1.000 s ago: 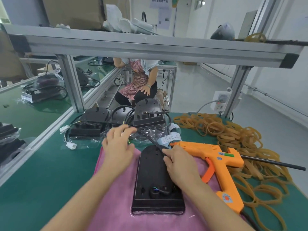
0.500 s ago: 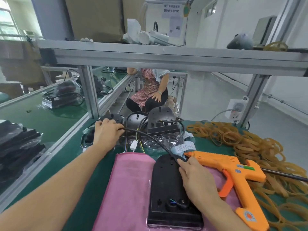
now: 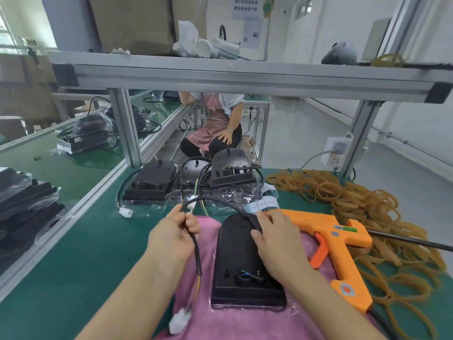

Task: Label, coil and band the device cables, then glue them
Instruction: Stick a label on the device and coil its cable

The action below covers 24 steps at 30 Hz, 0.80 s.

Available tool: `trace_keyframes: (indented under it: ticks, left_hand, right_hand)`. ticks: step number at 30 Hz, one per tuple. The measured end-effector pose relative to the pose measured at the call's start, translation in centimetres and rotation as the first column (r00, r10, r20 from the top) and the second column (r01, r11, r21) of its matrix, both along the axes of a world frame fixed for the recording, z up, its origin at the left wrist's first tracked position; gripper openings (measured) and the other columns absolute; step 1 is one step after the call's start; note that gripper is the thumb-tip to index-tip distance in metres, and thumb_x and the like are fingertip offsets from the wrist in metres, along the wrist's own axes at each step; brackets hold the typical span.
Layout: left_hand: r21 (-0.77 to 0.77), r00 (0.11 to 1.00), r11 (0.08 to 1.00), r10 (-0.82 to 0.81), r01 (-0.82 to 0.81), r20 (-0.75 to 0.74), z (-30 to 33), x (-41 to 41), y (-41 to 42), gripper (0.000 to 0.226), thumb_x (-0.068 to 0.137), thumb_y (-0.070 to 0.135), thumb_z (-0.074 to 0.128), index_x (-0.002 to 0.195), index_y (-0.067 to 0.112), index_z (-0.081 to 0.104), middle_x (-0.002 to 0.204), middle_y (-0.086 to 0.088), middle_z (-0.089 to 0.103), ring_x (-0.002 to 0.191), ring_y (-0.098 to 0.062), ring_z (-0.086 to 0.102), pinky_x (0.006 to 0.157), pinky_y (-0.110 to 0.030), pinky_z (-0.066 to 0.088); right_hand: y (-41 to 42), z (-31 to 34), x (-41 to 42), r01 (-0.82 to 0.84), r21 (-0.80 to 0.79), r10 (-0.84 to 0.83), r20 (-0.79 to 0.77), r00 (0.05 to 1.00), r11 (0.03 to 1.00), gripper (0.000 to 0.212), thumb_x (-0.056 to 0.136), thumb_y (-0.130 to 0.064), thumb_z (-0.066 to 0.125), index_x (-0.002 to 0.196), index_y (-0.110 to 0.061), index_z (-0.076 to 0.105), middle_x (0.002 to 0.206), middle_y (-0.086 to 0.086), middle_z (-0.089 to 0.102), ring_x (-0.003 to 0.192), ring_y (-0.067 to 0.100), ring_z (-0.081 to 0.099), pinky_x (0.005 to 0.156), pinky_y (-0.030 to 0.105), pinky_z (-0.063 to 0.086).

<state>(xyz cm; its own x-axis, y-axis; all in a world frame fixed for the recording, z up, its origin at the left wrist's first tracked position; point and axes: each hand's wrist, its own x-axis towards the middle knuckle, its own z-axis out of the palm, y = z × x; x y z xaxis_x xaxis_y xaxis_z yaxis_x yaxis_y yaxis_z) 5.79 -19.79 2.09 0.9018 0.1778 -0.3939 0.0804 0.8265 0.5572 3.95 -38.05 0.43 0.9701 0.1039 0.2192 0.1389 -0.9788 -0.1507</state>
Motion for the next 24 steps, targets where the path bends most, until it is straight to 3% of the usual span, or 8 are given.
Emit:
trace_keyframes:
  ticks: [3,5,9,13,16,19,22,24]
  left_hand:
    - [-0.096,0.996,0.992,0.087,-0.086,-0.002,-0.6,-1.5,-1.5,0.048,0.1,-0.005,0.026,0.139,0.02,0.038,0.068,-0.003,0.033,0.035,-0.008,0.035,0.032,-0.011,0.029]
    - [-0.204,0.997,0.976,0.075,-0.071,0.009,-0.3,-2.2,-2.3,0.028,0.101,-0.001,0.031,0.118,0.02,0.038,0.07,-0.003,0.038,0.05,-0.011,0.035,0.036,-0.014,0.035]
    - [-0.288,0.999,0.957,-0.042,0.04,0.002,1.3,-2.6,-2.1,0.017,0.1,0.003,0.034,0.087,0.008,0.045,0.072,-0.003,0.046,0.06,-0.011,0.04,0.057,-0.022,0.036]
    - [-0.274,0.971,0.937,-0.235,0.215,-0.041,1.9,-1.2,0.7,0.019,0.098,0.014,0.044,0.085,0.001,0.049,0.061,-0.008,0.053,0.056,-0.013,0.051,0.056,-0.023,0.045]
    - [0.211,0.886,0.862,-0.434,0.461,-0.16,0.7,-0.2,0.7,0.015,0.097,0.01,0.048,0.085,0.003,0.055,0.054,-0.005,0.055,0.04,-0.011,0.051,0.043,-0.016,0.046]
    - [0.74,0.872,0.488,-0.401,0.462,-0.28,-0.9,-0.2,-0.5,0.027,0.084,-0.008,0.051,0.094,0.011,0.067,0.048,-0.002,0.052,0.036,-0.011,0.042,0.041,-0.016,0.035]
    - [0.922,0.871,0.135,-0.4,0.363,-0.285,-2.1,0.0,-0.8,0.033,0.075,-0.011,0.049,0.086,0.01,0.071,0.051,0.001,0.057,0.043,-0.015,0.047,0.042,-0.02,0.034]
    - [0.964,0.908,-0.116,-0.325,0.24,-0.265,-2.6,0.4,-1.2,0.035,0.08,-0.004,0.053,0.104,0.016,0.069,0.087,-0.002,0.068,0.077,-0.022,0.062,0.066,-0.029,0.049]
  right_hand:
    - [1.7,1.6,-3.1,-0.257,0.218,0.245,0.084,0.966,0.941,0.031,0.097,-0.044,0.04,0.115,-0.023,0.056,0.115,-0.002,0.056,0.106,0.019,0.048,0.094,0.039,0.039]
    - [3.4,2.0,-5.7,-0.429,0.513,0.504,-0.007,0.864,0.743,0.031,0.093,-0.045,0.04,0.118,-0.031,0.055,0.097,-0.008,0.064,0.092,0.014,0.055,0.089,0.038,0.045]
    - [3.2,3.0,-7.5,-0.126,0.951,0.704,-0.117,0.701,0.284,0.053,0.098,-0.006,0.042,0.131,-0.048,0.042,0.061,-0.011,0.058,0.057,0.006,0.054,0.061,0.019,0.046]
    - [-0.8,4.5,-7.1,-0.198,0.859,0.676,-0.21,0.706,0.473,0.044,0.101,-0.004,0.039,0.12,-0.038,0.059,0.058,-0.01,0.044,0.055,0.008,0.036,0.054,0.019,0.031]
    - [-4.4,5.7,-6.7,-0.295,0.563,0.579,-0.431,0.692,0.772,0.041,0.097,-0.013,0.046,0.12,-0.041,0.064,0.095,-0.017,0.071,0.091,0.003,0.062,0.083,0.013,0.042]
    - [-6.3,5.8,-5.4,-0.298,0.182,0.349,-0.456,0.819,0.937,0.047,0.09,-0.008,0.044,0.11,-0.042,0.069,0.118,-0.027,0.065,0.12,-0.005,0.05,0.107,0.018,0.032]
    - [-6.7,5.4,-3.1,-0.199,-0.102,0.159,-0.314,0.936,0.975,0.033,0.088,-0.012,0.049,0.09,-0.038,0.069,0.1,-0.014,0.064,0.103,0.006,0.052,0.109,0.035,0.022]
    - [-6.1,4.7,-1.4,-0.15,-0.116,0.115,-0.265,0.957,0.982,0.032,0.088,-0.011,0.049,0.094,-0.034,0.07,0.105,-0.009,0.06,0.107,0.013,0.051,0.109,0.04,0.02]
